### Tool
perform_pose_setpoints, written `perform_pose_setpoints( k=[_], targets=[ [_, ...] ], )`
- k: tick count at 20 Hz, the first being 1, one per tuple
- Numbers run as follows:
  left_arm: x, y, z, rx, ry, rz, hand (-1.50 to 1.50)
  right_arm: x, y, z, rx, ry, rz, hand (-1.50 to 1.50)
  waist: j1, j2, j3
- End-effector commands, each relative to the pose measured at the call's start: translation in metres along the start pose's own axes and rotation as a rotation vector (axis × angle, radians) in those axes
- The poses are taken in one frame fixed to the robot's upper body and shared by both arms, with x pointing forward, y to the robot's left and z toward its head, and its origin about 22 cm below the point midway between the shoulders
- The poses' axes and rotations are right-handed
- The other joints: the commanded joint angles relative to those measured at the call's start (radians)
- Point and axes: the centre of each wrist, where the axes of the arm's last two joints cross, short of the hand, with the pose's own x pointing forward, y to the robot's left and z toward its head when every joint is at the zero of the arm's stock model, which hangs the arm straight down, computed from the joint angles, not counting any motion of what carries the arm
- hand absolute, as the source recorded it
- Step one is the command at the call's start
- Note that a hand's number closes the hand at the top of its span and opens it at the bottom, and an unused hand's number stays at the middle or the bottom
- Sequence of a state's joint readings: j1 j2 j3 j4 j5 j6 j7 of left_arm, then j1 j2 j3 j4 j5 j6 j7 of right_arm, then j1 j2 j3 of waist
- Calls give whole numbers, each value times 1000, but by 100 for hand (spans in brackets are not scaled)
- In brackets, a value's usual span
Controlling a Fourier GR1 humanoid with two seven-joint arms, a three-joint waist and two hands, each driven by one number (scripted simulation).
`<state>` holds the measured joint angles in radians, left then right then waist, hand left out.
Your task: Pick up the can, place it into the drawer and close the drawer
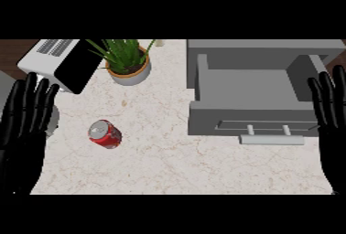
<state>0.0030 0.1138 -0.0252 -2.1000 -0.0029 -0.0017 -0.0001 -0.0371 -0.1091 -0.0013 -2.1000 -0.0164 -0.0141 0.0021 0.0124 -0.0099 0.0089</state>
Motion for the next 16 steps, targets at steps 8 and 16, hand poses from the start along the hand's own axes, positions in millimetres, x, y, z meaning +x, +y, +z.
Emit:
perform_pose_setpoints(
  k=[8,16],
  targets=[
    [-29,53,10,-300,304,76,-150,-25,-9,29,-175,329,28,-150,-36,18,-11],
    [9,119,8,-357,344,93,-150,-9,-53,50,-226,352,39,-150,-13,8,-9]
  ],
)
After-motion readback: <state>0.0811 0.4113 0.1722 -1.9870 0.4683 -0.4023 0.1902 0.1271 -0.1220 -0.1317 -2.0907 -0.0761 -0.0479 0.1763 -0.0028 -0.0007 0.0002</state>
